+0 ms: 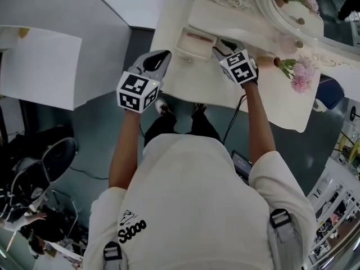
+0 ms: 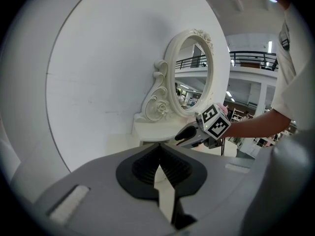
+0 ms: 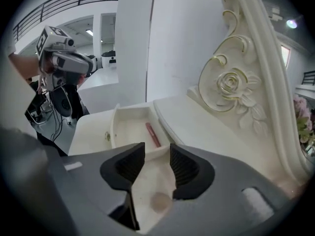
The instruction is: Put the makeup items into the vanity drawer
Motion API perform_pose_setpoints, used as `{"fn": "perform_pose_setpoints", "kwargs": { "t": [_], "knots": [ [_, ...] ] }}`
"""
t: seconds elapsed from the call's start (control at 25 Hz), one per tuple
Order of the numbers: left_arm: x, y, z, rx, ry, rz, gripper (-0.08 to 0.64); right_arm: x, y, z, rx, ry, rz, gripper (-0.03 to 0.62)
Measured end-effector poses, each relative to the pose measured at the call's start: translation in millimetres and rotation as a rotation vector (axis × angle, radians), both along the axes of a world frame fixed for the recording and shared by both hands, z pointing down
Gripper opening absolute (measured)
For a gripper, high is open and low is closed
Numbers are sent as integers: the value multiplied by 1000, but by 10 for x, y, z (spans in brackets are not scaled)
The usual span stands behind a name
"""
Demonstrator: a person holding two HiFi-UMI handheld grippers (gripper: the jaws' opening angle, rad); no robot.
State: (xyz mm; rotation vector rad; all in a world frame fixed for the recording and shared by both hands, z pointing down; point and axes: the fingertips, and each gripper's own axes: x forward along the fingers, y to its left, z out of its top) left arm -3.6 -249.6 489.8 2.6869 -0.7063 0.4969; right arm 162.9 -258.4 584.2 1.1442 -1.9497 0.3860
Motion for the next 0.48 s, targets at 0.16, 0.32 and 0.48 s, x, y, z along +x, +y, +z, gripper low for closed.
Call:
{"fn": "perform_pose_setpoints", "kwargs": {
  "t": [0.16, 0.32, 0.48],
  "knots": [
    [157, 115, 31, -11, -7, 13, 15, 209, 211, 145, -37, 6, 21, 199],
    [274, 230, 85, -19, -33, 15, 15, 322, 347, 283, -61, 24, 14, 224],
    [365, 325, 124, -25, -46, -1, 15, 439, 456, 392, -68, 38, 19, 238]
  ]
}}
